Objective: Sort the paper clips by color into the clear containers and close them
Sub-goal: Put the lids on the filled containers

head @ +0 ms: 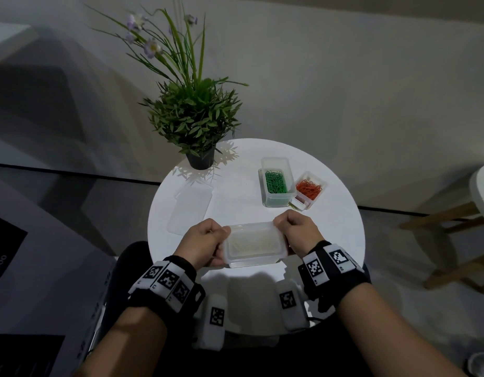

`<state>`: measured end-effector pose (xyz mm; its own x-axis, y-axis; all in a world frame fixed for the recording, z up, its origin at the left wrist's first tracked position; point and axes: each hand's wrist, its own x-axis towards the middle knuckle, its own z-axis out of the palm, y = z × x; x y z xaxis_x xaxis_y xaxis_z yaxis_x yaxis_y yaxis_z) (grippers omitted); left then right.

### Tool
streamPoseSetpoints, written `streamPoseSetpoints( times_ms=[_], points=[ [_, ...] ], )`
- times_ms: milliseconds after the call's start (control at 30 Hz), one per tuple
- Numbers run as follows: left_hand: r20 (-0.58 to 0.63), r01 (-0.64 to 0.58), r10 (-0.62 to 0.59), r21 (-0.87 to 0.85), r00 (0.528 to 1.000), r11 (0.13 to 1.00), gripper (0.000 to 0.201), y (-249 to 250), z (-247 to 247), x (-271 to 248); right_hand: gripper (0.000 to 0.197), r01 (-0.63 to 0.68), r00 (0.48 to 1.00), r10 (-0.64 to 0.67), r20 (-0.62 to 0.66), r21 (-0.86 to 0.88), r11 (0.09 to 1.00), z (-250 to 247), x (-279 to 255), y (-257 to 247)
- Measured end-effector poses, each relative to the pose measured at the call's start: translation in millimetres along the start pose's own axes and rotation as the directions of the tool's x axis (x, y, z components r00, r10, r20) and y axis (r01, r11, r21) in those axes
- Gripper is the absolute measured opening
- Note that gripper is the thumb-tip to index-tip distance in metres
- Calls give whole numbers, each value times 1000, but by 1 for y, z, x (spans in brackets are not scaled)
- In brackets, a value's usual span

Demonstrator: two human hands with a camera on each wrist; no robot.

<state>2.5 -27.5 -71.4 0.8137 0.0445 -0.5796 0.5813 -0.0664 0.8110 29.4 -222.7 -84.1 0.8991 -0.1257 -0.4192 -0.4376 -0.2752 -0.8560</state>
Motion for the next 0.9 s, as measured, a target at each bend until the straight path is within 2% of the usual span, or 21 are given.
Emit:
streamPoseSetpoints(
  times_ms=[100, 200, 333, 367, 400, 467, 500, 600, 700, 733, 767, 800, 833, 867, 900],
  points=[
    [23, 18, -18, -5, 1000, 1000, 23, 2, 0, -2, 34, 58, 997, -63, -48, -106, 993, 4, 8, 2],
    [-11, 17, -16, 67, 1000, 998, 18, 2, -3, -1, 32, 84, 995, -90, -37, -132, 988, 7, 13, 2],
    [-58, -64, 67, 53, 996, 997, 15, -2, -11, -2, 15, 193, 979, -203, -25, -206, 959, 3, 15, -10],
    [-91, -66, 68, 19, 994, 998, 15, -4, -12, -3, 13, 229, 967, -250, -40, -282, 931, -1, 17, -15],
    [-128, -65, 61, -26, 990, 998, 14, -6, -13, -3, 20, 254, 954, -297, -48, -397, 882, -7, 20, -21],
    [-179, -52, 27, -134, 983, 990, 13, -5, -12, -1, 32, 254, 941, -339, -4, -655, 712, -17, 23, -31],
    [-189, -51, 15, -183, 982, 982, 12, -3, -10, 0, 32, 245, 941, -338, 22, -733, 635, -19, 26, -33],
    [-178, -72, 20, -287, 984, 955, 4, 9, -2, 5, 21, 236, 942, -331, 51, -803, 547, -19, 21, -35],
    [-193, -100, 41, -309, 980, 946, 9, 19, 1, 12, 22, 270, 934, -342, 104, -833, 483, -14, 4, -34],
    [-250, -130, 68, -239, 966, 962, 13, 17, -2, 16, 23, 289, 933, -335, 130, -826, 484, -12, -5, -33],
    [-331, -171, 140, -64, 933, 983, 15, 15, -8, 21, 23, 301, 934, -327, 141, -803, 514, -9, -13, -32],
    [-390, -181, 252, 210, 886, 961, 14, 12, -16, 26, 22, 310, 936, -324, 137, -755, 577, -7, -20, -30],
    [-397, -135, 352, 480, 848, 867, 18, 9, -23, 28, 21, 315, 938, -327, 117, -683, 659, -7, -26, -29],
    [-370, -63, 405, 670, 836, 740, 31, 6, -30, 31, 22, 319, 936, -343, 79, -601, 733, -9, -28, -29],
    [-337, 2, 399, 766, 853, 643, 49, 2, -36, 33, 23, 324, 931, -364, 37, -547, 772, -13, -26, -28]
  ],
)
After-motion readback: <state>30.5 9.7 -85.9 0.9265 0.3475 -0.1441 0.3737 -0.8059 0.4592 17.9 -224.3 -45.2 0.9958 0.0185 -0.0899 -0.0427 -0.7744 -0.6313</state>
